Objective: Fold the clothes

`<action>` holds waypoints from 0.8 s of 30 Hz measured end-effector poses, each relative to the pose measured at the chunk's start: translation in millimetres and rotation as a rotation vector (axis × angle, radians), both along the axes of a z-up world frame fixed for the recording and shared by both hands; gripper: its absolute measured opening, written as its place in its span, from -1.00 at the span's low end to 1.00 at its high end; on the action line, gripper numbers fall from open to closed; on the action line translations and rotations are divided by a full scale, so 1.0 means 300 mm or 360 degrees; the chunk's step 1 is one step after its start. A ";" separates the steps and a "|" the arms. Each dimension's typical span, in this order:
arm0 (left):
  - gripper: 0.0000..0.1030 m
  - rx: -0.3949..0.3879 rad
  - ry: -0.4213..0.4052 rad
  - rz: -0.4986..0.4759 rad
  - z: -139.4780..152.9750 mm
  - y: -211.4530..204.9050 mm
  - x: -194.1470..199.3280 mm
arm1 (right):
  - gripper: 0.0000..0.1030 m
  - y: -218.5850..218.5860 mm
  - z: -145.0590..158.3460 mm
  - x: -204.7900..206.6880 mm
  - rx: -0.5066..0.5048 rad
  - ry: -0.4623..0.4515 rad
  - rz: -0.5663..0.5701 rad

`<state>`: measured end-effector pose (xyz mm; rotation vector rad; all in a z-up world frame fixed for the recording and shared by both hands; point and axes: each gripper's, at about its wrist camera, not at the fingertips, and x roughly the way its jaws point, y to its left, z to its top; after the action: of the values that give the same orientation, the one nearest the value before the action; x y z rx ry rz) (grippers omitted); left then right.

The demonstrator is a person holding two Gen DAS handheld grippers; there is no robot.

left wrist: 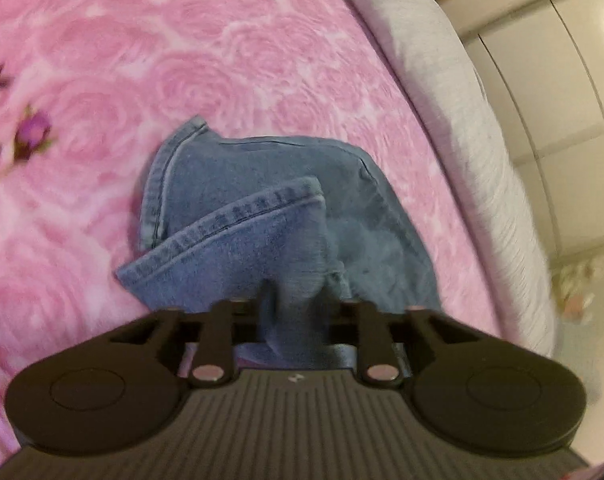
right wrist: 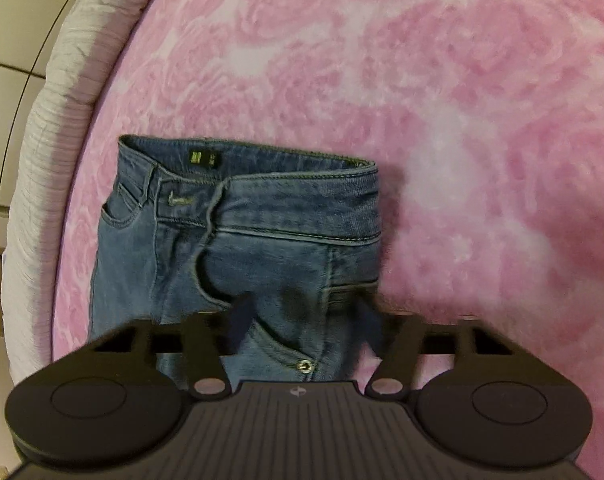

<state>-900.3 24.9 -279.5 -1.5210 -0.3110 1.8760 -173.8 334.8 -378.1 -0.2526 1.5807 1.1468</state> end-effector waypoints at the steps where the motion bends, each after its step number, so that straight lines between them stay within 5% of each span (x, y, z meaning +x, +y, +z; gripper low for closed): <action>1: -0.84 -0.0021 0.0051 -0.0053 0.013 0.015 0.002 | -0.78 0.000 0.003 0.001 0.0010 -0.0003 0.0014; 4: -0.87 0.0005 0.0215 -0.0173 0.113 0.065 -0.016 | -0.86 0.012 0.109 0.004 0.0147 -0.0023 0.0125; 8: -0.91 0.0106 0.0550 -0.0210 0.367 0.061 -0.050 | -0.88 0.031 0.339 0.010 0.0369 0.0054 0.0218; 11: -0.91 0.0147 0.0711 -0.0159 0.522 -0.030 -0.057 | -0.88 -0.018 0.509 0.022 0.0475 0.0070 0.0303; 14: -0.90 0.0096 0.0761 -0.0059 0.558 -0.169 -0.057 | -0.89 -0.166 0.577 0.071 0.0427 0.0027 0.0275; 17: -0.76 -0.0179 0.0693 -0.0002 0.384 -0.302 -0.044 | -0.84 -0.319 0.540 0.128 0.0234 -0.0087 0.0221; 20: -0.69 -0.0412 0.0483 0.0126 0.165 -0.445 -0.012 | -0.45 -0.416 0.364 0.157 -0.0286 -0.0182 0.0338; 24: -0.68 -0.0411 0.0339 0.0155 0.027 -0.541 0.105 | -0.21 -0.515 0.255 0.188 -0.0520 -0.0236 0.0344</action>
<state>-868.8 -137.4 -271.3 -1.4730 -0.0464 2.2028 -117.5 180.1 -301.5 -0.7230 1.6313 1.0007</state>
